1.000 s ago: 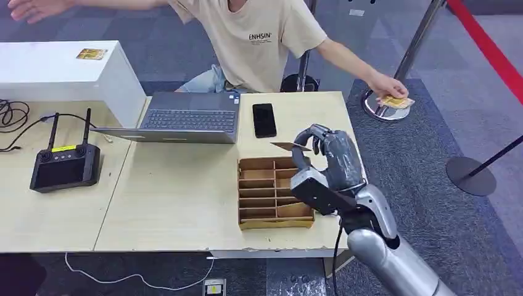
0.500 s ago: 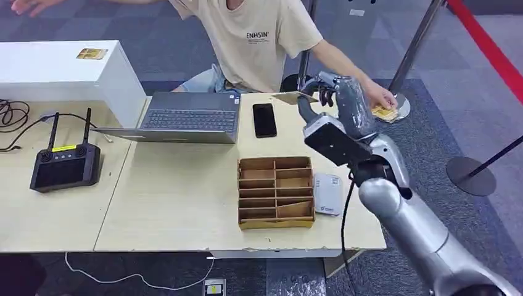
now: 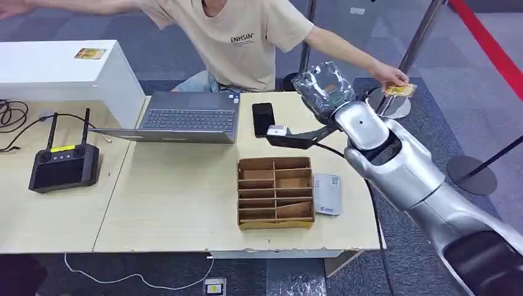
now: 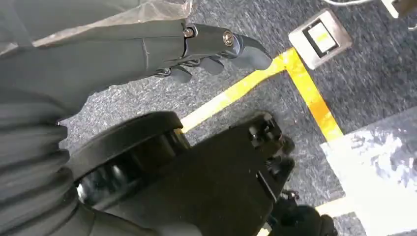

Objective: Pass the card to the sensor for recognition and then transmit it.

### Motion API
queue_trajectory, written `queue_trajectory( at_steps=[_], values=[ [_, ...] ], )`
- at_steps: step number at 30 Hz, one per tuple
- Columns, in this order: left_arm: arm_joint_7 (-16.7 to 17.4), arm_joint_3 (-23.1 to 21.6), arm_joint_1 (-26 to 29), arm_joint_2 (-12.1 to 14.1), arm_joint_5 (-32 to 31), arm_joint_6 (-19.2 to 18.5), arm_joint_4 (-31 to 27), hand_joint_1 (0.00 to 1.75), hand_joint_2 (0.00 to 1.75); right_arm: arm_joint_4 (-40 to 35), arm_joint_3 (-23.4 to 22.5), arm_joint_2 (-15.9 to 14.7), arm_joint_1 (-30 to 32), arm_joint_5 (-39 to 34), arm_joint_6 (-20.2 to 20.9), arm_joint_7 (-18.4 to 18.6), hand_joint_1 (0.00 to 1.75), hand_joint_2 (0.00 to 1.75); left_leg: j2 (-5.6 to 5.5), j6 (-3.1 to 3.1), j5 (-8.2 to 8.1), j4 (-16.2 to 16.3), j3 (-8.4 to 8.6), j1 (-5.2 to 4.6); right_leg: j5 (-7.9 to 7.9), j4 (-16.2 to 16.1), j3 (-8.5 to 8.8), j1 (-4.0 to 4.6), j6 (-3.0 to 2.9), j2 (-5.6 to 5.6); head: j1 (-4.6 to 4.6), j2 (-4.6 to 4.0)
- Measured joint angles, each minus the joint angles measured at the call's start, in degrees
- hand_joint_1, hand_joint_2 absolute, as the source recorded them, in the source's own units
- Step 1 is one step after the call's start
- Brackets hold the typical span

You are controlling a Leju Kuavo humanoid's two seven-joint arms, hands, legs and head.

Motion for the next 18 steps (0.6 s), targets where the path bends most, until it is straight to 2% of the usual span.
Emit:
queue_trajectory(
  at_steps=[4,8,10,18],
  values=[
    [0.61,0.11,-0.17,-0.81,1.55,1.99,0.00,0.00,1.75,4.08,4.32,0.59,-1.60,4.67,-1.66,-2.14,1.75,1.75,0.04,0.00,0.00,-0.01,-0.06,-0.02,0.00,0.01,-0.05,0.00,0.00,0.02,-0.02,0.00],
    [1.35,0.13,-0.48,-1.33,1.84,2.23,0.00,0.00,1.75,8.45,7.40,2.21,-1.79,7.12,-6.99,-1.75,1.75,1.75,0.00,0.00,0.00,0.00,-0.04,0.01,0.00,0.01,-0.05,0.01,0.00,0.00,-0.02,0.00],
    [0.94,0.13,-0.15,-1.33,1.79,2.29,0.02,0.00,1.75,10.18,8.50,2.58,-1.77,7.25,-8.35,-1.35,1.75,1.75,-0.01,0.00,0.00,0.00,-0.06,0.01,0.00,0.01,-0.07,0.01,0.00,0.00,-0.02,0.00],
    [-0.09,0.13,-0.38,-1.55,1.36,2.62,0.00,0.00,1.75,13.59,10.77,2.89,-1.89,7.23,-8.22,-1.25,1.75,1.75,0.01,0.00,0.00,0.01,-0.05,0.00,0.00,0.01,-0.07,0.00,0.00,0.01,0.00,0.00]
  ],
)
